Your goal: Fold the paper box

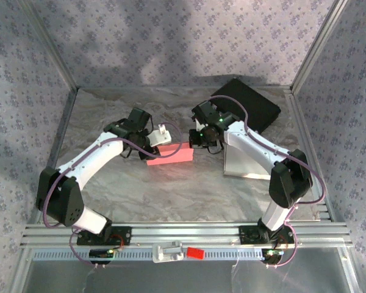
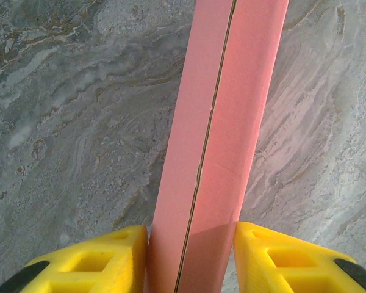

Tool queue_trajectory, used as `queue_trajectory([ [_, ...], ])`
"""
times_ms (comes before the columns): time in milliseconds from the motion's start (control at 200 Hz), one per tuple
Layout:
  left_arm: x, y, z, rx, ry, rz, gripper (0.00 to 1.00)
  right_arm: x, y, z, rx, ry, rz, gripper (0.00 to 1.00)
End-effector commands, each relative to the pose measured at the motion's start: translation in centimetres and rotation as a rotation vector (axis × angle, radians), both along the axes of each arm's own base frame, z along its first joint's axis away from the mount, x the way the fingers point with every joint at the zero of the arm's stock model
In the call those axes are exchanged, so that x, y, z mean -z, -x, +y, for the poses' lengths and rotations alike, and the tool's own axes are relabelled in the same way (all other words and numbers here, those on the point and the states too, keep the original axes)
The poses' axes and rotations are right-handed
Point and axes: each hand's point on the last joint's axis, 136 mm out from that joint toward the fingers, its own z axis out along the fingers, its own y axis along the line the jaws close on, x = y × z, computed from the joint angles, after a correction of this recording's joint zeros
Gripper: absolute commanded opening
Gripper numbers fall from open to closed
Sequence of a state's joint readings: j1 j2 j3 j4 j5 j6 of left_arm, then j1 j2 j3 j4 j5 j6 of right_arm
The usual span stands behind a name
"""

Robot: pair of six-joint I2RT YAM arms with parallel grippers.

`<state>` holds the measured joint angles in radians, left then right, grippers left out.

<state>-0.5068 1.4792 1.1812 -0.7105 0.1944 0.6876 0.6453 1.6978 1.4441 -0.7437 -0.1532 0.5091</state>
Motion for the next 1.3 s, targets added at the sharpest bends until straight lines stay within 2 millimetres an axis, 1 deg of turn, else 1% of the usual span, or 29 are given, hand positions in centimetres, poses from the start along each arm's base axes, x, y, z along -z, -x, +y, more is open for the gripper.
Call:
queue_trajectory([
  [0,-0.2,1.4,-0.6,0.031,0.023,0.033,0.40,-0.4,0.5,-0.4,0.027,-0.012,0.012,0.05],
  [160,-0.1,1.5,-0.8,0.041,0.017,0.037,0.40,-1.7,1.2,-0.4,0.084,-0.077,0.023,0.19],
  [265,-0.1,1.5,-0.9,0.044,0.015,0.038,0.40,-2.7,1.3,-0.7,0.165,-0.119,0.040,0.27],
  [375,0.1,1.5,-0.9,0.048,0.010,0.038,0.40,-3.4,1.2,-0.7,0.193,-0.151,0.043,0.28],
  [505,0.0,1.4,-0.9,0.047,0.009,0.032,0.40,-3.1,1.2,-0.8,0.206,-0.149,0.057,0.28],
  [610,-0.1,1.5,-0.8,0.049,0.007,0.031,0.40,-3.9,0.8,-1.6,0.249,-0.148,0.024,0.29],
  [680,-0.1,1.5,-0.8,0.050,0.003,0.027,0.40,-4.3,0.4,-2.4,0.325,-0.162,0.032,0.32],
  [770,0.0,1.5,-0.7,0.051,0.001,0.028,0.40,-4.2,-0.3,-3.3,0.448,-0.200,0.094,0.36],
  [835,0.0,1.5,-0.8,0.052,0.002,0.027,0.40,-3.9,-0.2,-3.9,0.554,-0.203,0.166,0.39],
  [870,-0.1,1.5,-0.8,0.052,0.003,0.026,0.40,-3.6,0.0,-4.1,0.620,-0.214,0.224,0.44],
  [889,0.0,1.5,-0.8,0.053,0.003,0.028,0.39,-3.5,0.1,-4.0,0.650,-0.225,0.256,0.47],
  [949,0.0,1.5,-0.8,0.054,0.003,0.028,0.40,-3.2,0.1,-3.4,0.717,-0.275,0.324,0.52],
  [974,-0.1,1.5,-0.9,0.052,0.004,0.026,0.40,-2.9,0.1,-3.5,0.774,-0.278,0.348,0.54],
  [1004,-0.1,1.5,-0.8,0.052,0.004,0.027,0.40,-2.3,0.3,-4.0,0.878,-0.266,0.395,0.54],
  [1029,0.0,1.5,-0.8,0.053,0.003,0.028,0.40,-1.9,0.7,-4.1,0.931,-0.249,0.435,0.54],
  [1099,0.0,1.5,-0.8,0.054,0.002,0.028,0.39,-1.4,0.4,-3.4,0.984,-0.245,0.508,0.56],
  [1124,0.0,1.5,-0.8,0.053,0.002,0.027,0.40,-1.4,0.3,-3.2,1.008,-0.236,0.524,0.60],
  [1134,0.0,1.5,-0.8,0.054,0.002,0.029,0.39,-1.3,0.5,-3.4,1.021,-0.218,0.537,0.61],
  [1229,0.0,1.6,-0.8,0.054,0.001,0.028,0.39,-1.1,0.3,-2.9,1.067,-0.151,0.595,0.67],
  [1259,0.0,1.6,-0.8,0.055,0.000,0.028,0.39,-1.0,0.1,-2.8,1.074,-0.126,0.607,0.72],
  [1294,0.0,1.6,-0.8,0.056,0.000,0.029,0.39,-0.6,0.2,-2.5,1.078,-0.100,0.641,0.76],
])
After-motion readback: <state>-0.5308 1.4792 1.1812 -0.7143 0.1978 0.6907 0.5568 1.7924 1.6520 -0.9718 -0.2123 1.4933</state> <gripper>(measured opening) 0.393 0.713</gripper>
